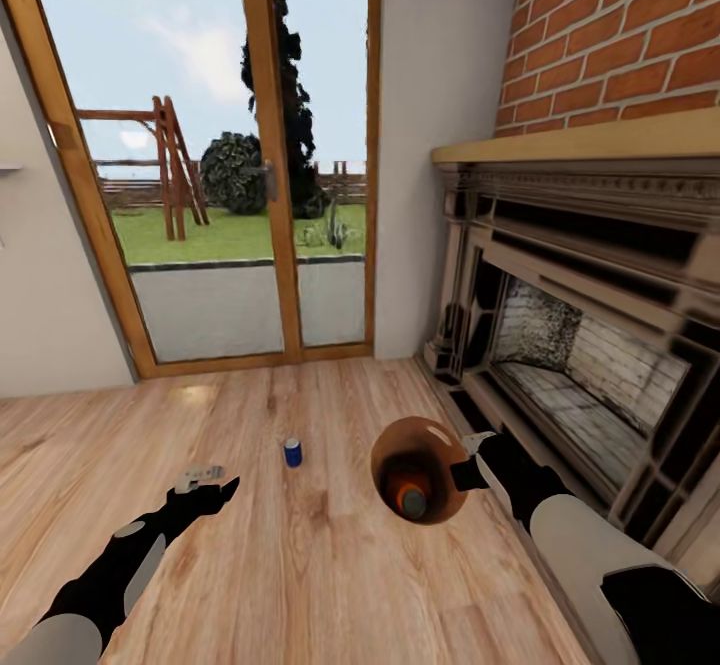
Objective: Put the three can of soda from the living room inside the tash can in the kitchen.
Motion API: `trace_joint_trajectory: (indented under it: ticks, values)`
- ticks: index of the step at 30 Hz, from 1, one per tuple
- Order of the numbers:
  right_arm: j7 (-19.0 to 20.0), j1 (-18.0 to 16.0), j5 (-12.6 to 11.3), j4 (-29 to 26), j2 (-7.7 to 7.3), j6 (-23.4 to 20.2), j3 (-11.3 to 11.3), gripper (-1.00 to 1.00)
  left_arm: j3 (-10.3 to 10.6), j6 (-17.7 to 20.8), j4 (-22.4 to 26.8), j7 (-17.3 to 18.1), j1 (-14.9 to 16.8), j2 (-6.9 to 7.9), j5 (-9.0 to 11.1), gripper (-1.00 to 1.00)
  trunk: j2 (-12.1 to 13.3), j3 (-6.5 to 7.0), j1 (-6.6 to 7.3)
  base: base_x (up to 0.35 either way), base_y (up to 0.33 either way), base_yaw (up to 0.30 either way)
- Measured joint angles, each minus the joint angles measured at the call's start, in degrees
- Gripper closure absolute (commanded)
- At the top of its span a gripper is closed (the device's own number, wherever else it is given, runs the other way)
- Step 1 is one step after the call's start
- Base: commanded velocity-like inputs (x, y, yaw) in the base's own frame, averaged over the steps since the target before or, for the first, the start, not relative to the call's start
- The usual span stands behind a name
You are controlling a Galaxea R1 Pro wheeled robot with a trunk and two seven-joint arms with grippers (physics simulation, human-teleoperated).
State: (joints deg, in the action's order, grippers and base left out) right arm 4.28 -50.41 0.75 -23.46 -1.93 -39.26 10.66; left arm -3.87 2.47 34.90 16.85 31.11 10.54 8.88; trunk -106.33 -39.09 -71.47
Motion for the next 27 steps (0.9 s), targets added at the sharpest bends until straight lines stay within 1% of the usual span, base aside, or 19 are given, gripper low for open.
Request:
trace_joint_trajectory:
  ticks: [3, 6, 10, 13, 18, 20, 27]
  values:
    - [0.1, 0.0, -0.6, 0.0, -0.03, 0.0, -0.1, 1.00, 0.0, 0.0, 0.0, 0.0, 0.0, 0.00, 0.0, -1.00, 0.0, 0.00, 0.00, 0.322, -0.020, 0.000]
    - [0.0, 0.0, 0.1, -0.1, -0.09, 0.0, 0.0, 1.00, 0.0, 0.1, 0.0, 0.0, 0.0, 0.01, 0.0, -1.00, 0.0, 0.00, 0.00, 0.319, 0.056, 0.000]
    - [0.1, 0.0, -0.5, -0.1, -0.06, 0.0, 0.0, 1.00, 0.0, 0.1, 0.0, 0.0, 0.0, 0.01, 0.0, -1.00, 0.0, 0.00, 0.00, 0.308, 0.143, 0.000]
    - [0.1, 0.0, -0.2, -0.1, -0.07, 0.1, 0.1, 1.00, 0.0, 0.1, 0.0, 0.0, 0.0, 0.01, 0.0, -1.00, 0.0, 0.00, 0.00, 0.304, 0.172, 0.000]
    - [0.3, 0.0, -0.5, -0.1, -0.09, 0.1, 0.1, 1.00, 0.0, 0.1, 0.0, 0.0, 0.0, 0.01, 0.0, -1.00, 0.0, 0.00, 0.00, 0.313, 0.126, 0.000]
    - [0.3, 0.0, -0.2, -0.1, -0.10, 0.1, 0.1, 1.00, 0.1, 0.1, 0.0, 0.0, 0.0, 0.01, 0.0, -1.00, 0.0, 0.00, 0.00, 0.318, 0.106, 0.000]
    - [0.3, 0.0, -0.5, -0.1, 0.05, 0.1, 0.1, 1.00, 0.0, 0.0, 0.0, 0.0, 0.0, 0.01, 0.0, -1.00, 0.0, 0.00, 0.00, 0.320, 0.074, 0.000]
